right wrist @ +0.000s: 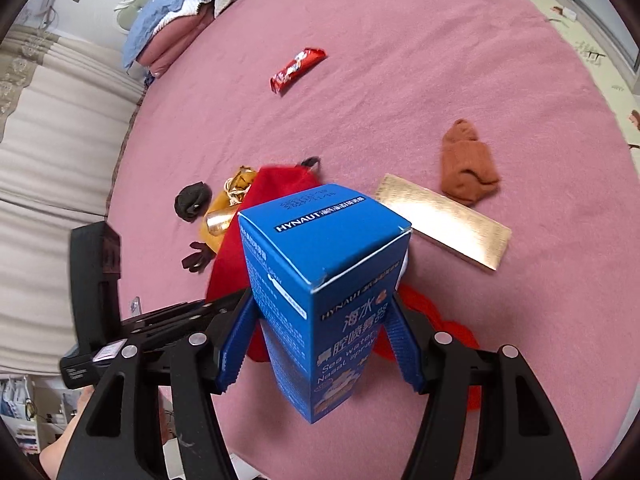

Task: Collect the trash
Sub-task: 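Grasp the red cloth bag with the left tool while the right tool holds the box, then carry both items over the yellow bin and open both tools to drop them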

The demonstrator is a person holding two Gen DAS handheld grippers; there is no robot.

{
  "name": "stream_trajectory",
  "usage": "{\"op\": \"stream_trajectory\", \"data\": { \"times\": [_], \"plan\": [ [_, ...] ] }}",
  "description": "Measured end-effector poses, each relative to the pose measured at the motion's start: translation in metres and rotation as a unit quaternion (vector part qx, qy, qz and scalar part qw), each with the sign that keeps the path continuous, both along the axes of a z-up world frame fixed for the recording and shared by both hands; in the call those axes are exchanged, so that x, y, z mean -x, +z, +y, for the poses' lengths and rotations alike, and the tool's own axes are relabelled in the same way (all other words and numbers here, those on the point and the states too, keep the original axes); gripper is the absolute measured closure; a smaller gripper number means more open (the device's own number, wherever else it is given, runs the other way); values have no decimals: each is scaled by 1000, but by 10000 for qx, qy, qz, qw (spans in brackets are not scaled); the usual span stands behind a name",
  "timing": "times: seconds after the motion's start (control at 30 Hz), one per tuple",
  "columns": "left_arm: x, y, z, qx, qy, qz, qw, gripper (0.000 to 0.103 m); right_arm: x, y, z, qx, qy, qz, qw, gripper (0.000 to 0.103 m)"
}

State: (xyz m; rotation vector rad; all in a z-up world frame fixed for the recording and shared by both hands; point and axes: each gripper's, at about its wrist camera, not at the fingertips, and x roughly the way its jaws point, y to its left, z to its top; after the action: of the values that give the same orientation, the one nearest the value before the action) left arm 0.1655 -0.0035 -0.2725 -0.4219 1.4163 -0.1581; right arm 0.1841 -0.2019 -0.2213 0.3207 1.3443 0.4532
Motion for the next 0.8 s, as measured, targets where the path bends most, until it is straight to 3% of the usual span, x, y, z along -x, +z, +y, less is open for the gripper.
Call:
{"op": "stream_trajectory", "data": {
  "times": [0.3, 0.57, 0.8],
  "plan": [
    [15, 68, -64, 148, -367, -466, 9981, 92, 25, 43, -72, 150, -374, -245, 9989, 43],
    [7, 123, -163, 443, -988, -916, 9899, 93, 37, 77, -169, 296, -961, -473, 9938, 43],
    [-8, 129, -271, 514, -1775, -960, 9781, 93, 45, 88, -267, 474, -1620, -570, 9840, 43]
  ]
}}
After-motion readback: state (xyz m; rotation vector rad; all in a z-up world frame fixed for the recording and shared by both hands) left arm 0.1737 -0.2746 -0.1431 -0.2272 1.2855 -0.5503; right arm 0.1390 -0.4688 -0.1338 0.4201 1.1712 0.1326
